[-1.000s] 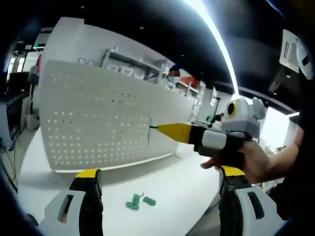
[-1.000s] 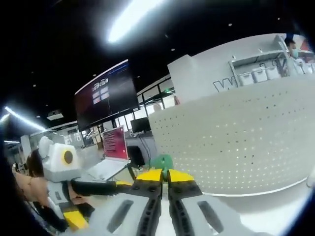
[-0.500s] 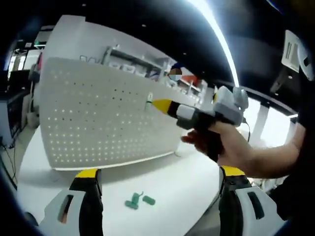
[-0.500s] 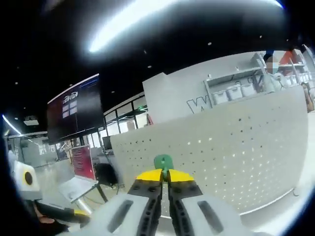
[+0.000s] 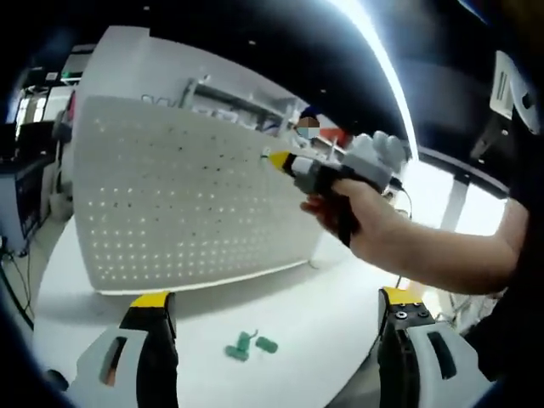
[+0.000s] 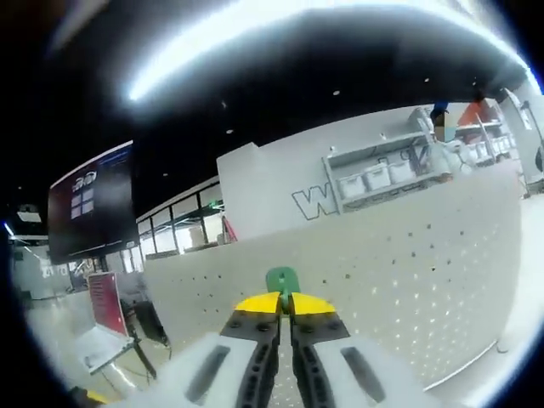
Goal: Insert the hook assembly into the mounting plate slot until the hook locks in place.
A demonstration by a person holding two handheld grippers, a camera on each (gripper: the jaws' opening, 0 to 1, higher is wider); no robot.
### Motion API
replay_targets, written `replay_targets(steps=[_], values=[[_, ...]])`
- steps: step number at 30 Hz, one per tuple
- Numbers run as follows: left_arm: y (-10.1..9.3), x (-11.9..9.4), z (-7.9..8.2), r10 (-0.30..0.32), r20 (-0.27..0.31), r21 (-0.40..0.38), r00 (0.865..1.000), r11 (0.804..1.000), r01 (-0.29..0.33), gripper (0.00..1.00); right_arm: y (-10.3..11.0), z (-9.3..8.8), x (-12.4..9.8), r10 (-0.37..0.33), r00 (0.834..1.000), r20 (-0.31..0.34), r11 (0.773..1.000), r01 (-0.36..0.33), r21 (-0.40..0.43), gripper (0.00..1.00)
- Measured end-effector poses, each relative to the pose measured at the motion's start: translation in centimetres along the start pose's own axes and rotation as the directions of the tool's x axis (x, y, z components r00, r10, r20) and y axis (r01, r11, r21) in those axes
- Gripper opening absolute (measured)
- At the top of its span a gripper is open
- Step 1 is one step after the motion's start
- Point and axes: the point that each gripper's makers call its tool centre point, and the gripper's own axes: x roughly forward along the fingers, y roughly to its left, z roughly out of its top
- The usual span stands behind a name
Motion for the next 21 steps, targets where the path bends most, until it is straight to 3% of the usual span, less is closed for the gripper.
replay_targets(steps=[10,21], values=[[0.7,0.7,-0.3,-0.004,-0.009,-0.02,1.0,1.0,0.004,1.0,-1.4,0.5,2.6,-0.055,0.998,0.033,0.998,0.056,-0.039,0.0],[2.2,0.6,-0.4,0.026,-0.022,-0.019,0.999,0.999,-0.027,1.0,-2.2,0.4,3.2,-0.084,0.995,0.05,0.995,0.086,-0.053,0.0]])
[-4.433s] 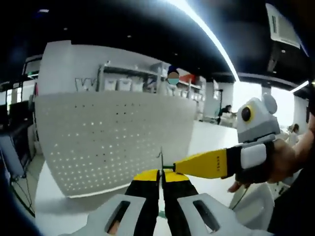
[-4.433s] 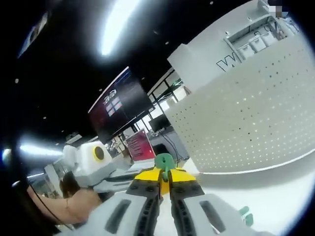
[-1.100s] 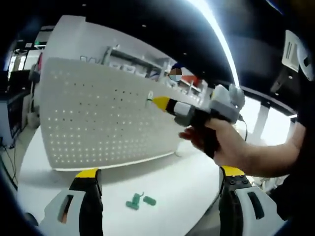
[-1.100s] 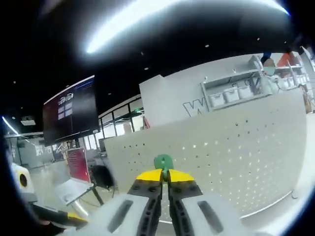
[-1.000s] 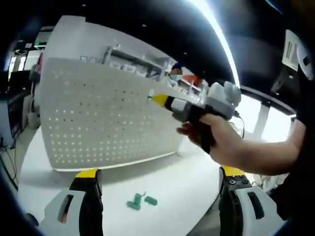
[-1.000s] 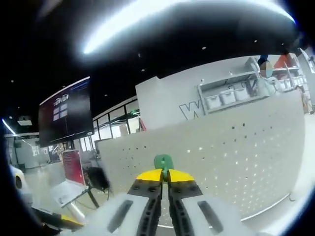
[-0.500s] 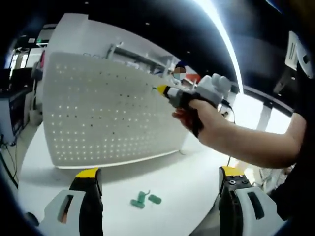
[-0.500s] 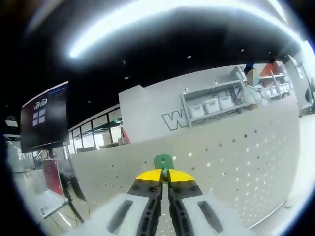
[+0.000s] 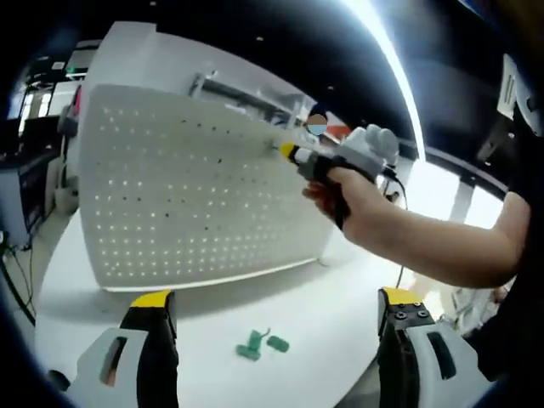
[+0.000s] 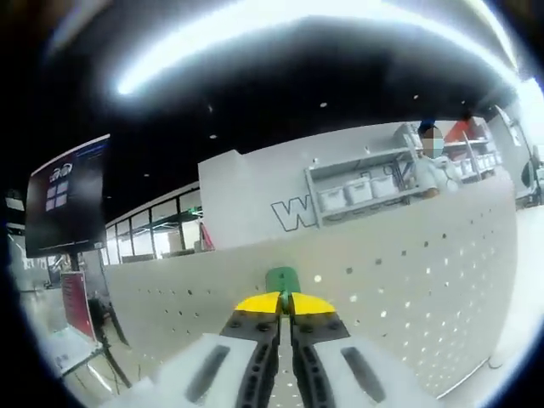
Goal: Insert the hook assembly into the mounting plate slot until the hook locks in place.
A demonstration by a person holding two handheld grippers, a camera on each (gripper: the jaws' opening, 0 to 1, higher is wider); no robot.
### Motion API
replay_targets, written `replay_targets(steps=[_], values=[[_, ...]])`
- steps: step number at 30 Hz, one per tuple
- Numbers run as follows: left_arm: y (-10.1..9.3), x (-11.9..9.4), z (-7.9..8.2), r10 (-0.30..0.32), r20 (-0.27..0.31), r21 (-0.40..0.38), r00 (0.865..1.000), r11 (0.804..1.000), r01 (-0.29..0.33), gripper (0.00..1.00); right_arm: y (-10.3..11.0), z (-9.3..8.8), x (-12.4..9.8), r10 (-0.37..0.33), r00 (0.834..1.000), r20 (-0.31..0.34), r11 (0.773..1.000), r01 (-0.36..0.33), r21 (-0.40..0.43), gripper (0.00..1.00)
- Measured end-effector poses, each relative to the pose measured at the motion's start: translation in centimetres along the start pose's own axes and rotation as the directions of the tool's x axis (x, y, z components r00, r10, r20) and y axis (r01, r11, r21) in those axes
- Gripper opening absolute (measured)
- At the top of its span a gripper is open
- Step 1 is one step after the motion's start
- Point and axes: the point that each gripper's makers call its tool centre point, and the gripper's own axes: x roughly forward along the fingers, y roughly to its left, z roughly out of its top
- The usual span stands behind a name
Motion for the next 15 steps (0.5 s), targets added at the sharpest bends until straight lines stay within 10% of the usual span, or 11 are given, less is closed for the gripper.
replay_targets(steps=[15], values=[[0.41,0.38,-0.47,-0.006,-0.029,-0.003,1.0,1.0,0.006,0.99,0.38,-0.24,-0.03,-0.021,0.999,0.026,0.999,0.022,-0.043,0.0]])
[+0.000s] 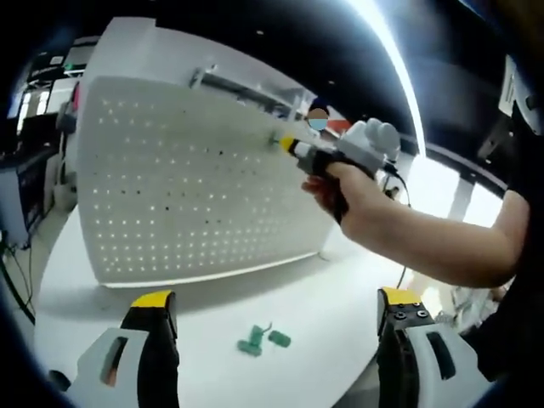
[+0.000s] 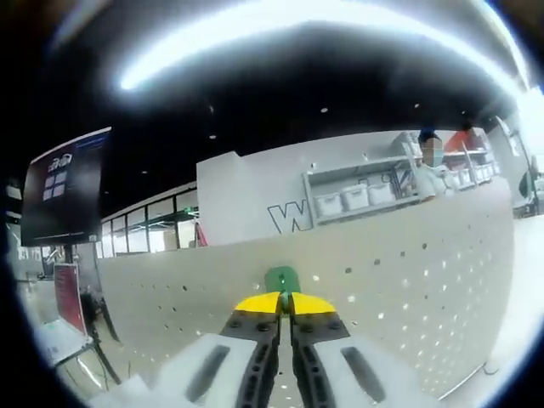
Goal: Insert the hook assembly into the mounting plate slot until the hook locks in place.
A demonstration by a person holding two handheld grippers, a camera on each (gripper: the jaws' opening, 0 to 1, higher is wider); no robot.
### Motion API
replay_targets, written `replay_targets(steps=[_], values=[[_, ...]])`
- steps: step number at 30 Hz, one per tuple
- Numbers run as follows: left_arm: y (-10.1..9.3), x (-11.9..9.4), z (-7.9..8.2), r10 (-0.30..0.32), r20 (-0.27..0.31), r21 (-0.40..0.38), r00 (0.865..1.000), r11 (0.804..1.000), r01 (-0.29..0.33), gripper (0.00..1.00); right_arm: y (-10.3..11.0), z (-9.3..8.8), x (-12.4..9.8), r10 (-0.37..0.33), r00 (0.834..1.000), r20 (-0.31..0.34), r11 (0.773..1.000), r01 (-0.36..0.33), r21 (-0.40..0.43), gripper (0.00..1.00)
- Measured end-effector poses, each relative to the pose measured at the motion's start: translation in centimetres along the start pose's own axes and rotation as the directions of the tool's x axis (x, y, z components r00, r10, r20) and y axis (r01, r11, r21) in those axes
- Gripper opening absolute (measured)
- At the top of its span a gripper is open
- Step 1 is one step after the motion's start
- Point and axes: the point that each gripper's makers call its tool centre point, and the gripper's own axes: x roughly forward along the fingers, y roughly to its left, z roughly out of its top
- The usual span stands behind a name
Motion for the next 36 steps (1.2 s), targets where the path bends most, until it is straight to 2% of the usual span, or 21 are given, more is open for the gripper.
replay_targets(steps=[3,6,7,12,17,26,32,36], values=[[0.0,0.0,0.0,-0.001,-0.005,0.002,1.0,1.0,0.001,0.99,-0.1,-0.2,-0.1,-0.008,1.0,0.004,1.0,0.008,-0.006,0.0],[0.1,-0.1,0.0,0.002,-0.009,0.006,1.0,1.0,-0.002,0.98,-0.5,-0.4,0.1,-0.016,1.0,0.005,0.999,0.015,0.042,0.0],[0.2,-0.1,-0.1,0.006,-0.012,0.009,1.0,1.0,-0.006,0.97,-0.5,-0.4,0.2,-0.017,1.0,0.004,0.999,0.016,0.033,0.0],[0.5,0.1,-1.4,0.016,-0.047,0.001,0.999,1.0,-0.016,0.98,-0.3,-0.5,0.3,-0.019,1.0,0.011,1.0,0.019,0.018,0.0],[0.0,0.5,-1.8,0.002,-0.057,-0.013,0.998,1.0,-0.003,0.96,-0.4,-0.8,0.7,-0.027,1.0,0.008,0.999,0.027,0.025,0.0],[0.3,0.7,-1.2,0.004,-0.05,-0.01,0.999,1.0,-0.005,0.96,-0.4,-0.9,0.6,-0.044,0.999,-0.008,0.999,0.044,0.016,0.0],[-0.2,0.3,-1.3,0.001,-0.05,-0.01,0.999,1.0,-0.001,0.95,-0.5,-0.8,0.7,-0.047,0.998,-0.032,0.999,0.048,0.007,0.0],[-0.6,0.0,-1.4,0.001,-0.046,-0.012,0.999,1.0,-0.002,0.95,-0.5,-1.0,0.7,-0.047,0.998,-0.052,0.998,0.045,-0.04,0.01]])
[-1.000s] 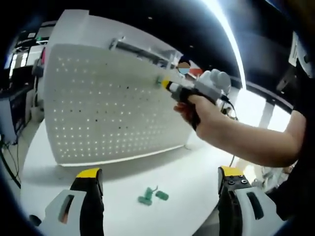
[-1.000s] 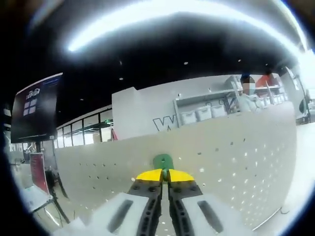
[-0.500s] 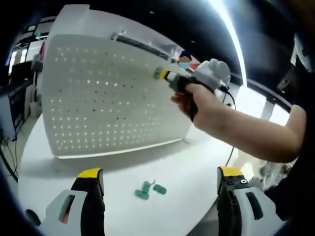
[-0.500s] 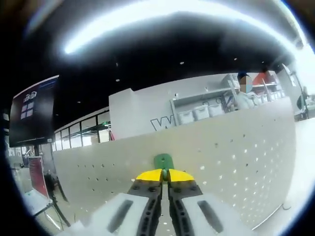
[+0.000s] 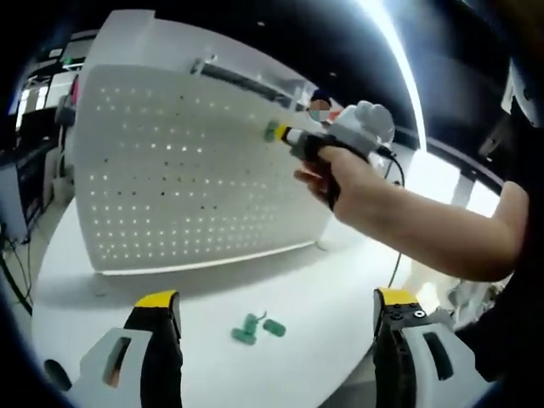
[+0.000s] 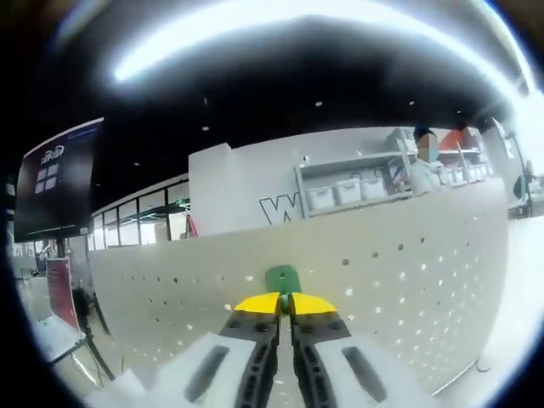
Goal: Insert the hook assembly into the mounting plate slot until the hook locks in place.
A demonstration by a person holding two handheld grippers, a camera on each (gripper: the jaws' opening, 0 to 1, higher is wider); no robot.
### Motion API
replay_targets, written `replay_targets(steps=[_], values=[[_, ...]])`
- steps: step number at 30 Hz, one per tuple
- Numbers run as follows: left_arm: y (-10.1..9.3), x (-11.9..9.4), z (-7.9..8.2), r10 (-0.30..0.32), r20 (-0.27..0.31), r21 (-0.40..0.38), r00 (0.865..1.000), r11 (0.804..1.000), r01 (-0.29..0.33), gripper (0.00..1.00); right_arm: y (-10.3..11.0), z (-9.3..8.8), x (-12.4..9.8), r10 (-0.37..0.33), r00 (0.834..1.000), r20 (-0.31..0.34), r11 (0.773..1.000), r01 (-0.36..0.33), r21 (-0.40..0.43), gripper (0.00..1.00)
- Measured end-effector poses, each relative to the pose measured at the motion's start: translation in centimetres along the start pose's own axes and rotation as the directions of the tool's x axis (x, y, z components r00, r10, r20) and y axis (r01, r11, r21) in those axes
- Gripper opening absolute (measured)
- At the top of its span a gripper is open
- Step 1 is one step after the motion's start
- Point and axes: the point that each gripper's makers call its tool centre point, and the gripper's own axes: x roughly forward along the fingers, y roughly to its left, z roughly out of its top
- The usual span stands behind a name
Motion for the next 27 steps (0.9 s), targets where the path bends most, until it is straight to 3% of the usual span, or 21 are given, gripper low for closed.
replay_targets(steps=[11,18,27], values=[[0.1,-1.3,0.0,0.019,0.016,0.0,1.0,1.0,-0.019,0.96,-0.3,0.9,0.5,0.016,1.0,-0.027,1.0,-0.015,0.022,0.13],[0.1,-1.8,-0.4,0.034,0.019,0.0,0.999,0.999,-0.034,0.97,0.5,4.2,0.0,0.053,0.998,0.025,0.999,-0.053,0.004,0.18],[0.4,-2.8,-2.1,0.05,-0.005,-0.009,0.999,0.999,-0.05,0.97,0.9,5.8,-1.6,0.126,0.992,0.007,0.992,-0.125,-0.024,0.22]])
